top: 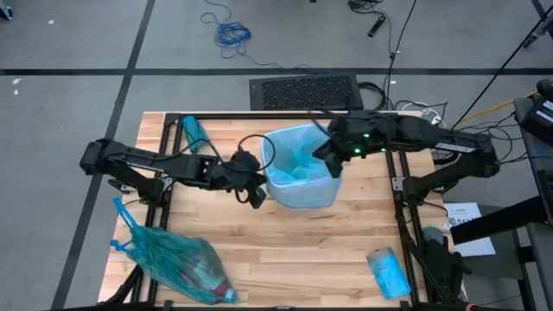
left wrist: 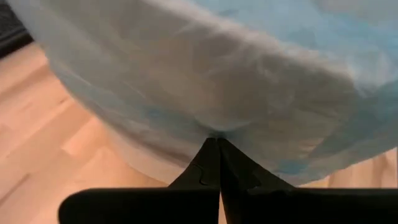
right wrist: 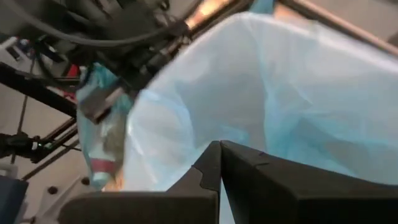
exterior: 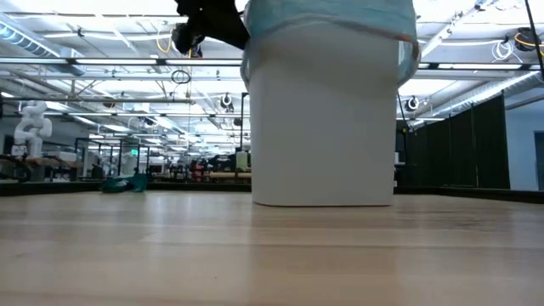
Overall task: Place trash/remove bag and relplace
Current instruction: Insert the new blue trash bag into the white trash bin
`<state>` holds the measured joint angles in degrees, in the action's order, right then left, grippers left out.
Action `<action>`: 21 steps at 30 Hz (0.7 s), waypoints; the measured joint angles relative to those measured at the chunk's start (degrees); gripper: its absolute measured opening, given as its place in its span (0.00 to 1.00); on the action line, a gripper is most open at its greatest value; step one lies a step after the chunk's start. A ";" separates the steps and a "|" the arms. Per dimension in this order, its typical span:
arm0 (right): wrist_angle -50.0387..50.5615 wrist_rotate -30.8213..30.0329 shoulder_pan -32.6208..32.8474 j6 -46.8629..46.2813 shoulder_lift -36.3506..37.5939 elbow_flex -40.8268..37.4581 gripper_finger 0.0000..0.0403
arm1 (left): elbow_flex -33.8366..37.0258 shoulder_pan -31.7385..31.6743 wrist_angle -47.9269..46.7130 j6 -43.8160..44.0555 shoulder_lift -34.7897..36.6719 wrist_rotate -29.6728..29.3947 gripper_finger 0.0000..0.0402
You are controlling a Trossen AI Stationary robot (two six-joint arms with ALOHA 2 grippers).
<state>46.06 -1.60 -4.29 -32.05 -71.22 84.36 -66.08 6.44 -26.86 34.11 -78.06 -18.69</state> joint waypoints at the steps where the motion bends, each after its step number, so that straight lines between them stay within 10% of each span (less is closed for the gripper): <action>1: 0.42 1.21 -0.41 -0.34 -0.87 -0.02 0.00 | 0.01 0.02 0.29 -0.15 -0.25 0.33 0.00; 21: 7.55 4.59 -6.08 -1.90 -7.23 3.23 0.00 | 0.02 -4.14 23.24 -8.41 -9.40 17.71 0.00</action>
<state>53.62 2.98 -10.37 -33.95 -78.46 87.59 -66.06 2.29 -3.61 25.70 -87.46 -0.98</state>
